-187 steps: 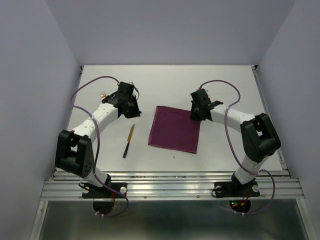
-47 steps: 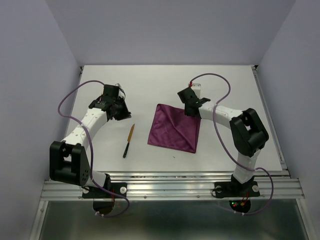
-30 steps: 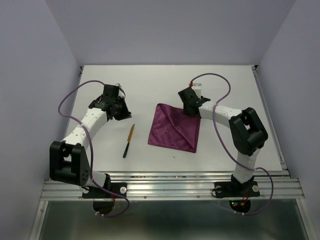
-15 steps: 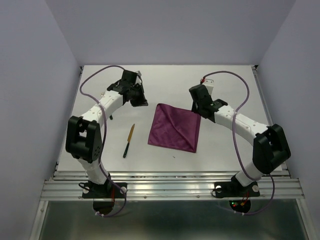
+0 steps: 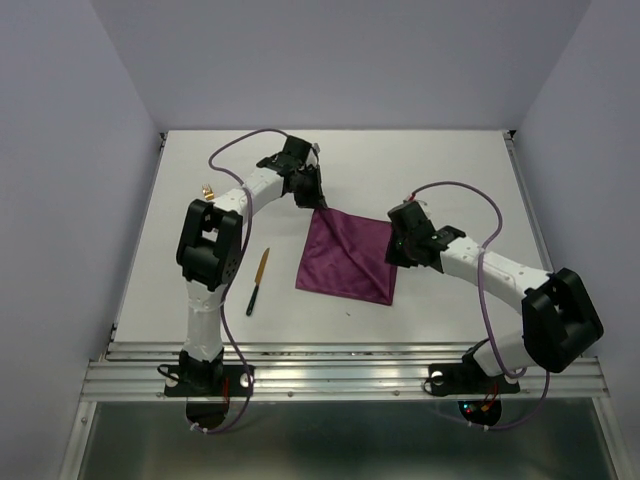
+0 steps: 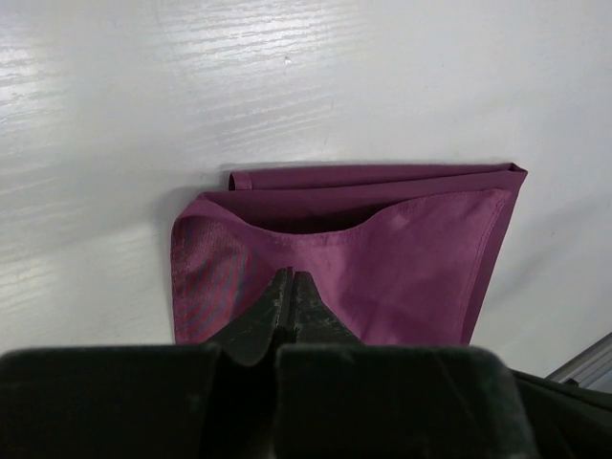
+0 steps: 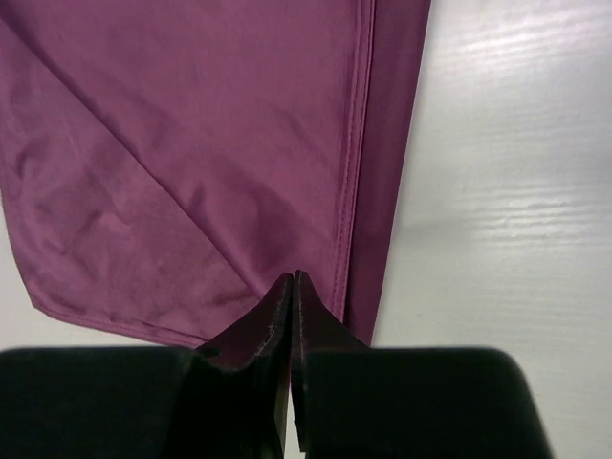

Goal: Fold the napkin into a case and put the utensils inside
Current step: Fold the top corner of the square-folded napkin at the center of the board, then smooth out the upper triangle-folded napkin at the center of the board.

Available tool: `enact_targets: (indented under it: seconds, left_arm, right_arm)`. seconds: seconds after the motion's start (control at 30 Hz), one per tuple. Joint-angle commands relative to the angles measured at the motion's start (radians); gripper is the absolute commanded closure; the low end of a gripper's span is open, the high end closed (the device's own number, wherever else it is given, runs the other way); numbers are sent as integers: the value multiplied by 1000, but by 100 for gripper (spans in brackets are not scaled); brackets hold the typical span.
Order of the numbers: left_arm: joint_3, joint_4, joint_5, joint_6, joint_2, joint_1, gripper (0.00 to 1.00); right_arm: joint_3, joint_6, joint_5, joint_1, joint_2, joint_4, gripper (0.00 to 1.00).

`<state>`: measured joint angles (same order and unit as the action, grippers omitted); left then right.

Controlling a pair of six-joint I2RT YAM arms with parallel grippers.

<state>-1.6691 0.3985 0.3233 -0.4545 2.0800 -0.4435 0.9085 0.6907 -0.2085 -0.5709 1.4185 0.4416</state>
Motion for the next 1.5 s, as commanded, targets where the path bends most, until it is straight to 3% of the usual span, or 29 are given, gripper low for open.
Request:
enact_targets:
  seconds: [0.0, 0.33, 0.57, 1.07, 1.47]
  left_arm:
    - [-61, -6, 20, 2, 17, 0, 100]
    - [-84, 7, -27, 22, 114, 0, 100]
    - [-83, 20, -50, 31, 101, 0, 100]
    - [-15, 7, -43, 0, -43, -46, 100]
    - [-64, 2, -79, 0, 54, -112, 100]
  right_arm:
    - [-59, 61, 93, -26, -27, -9, 95]
    - [-140, 89, 112, -55, 14, -49, 96]
    - [-157, 73, 84, -55, 60, -55, 96]
    - [-92, 86, 44, -84, -29, 0, 97]
    - [-132, 107, 61, -84, 8, -40, 97]
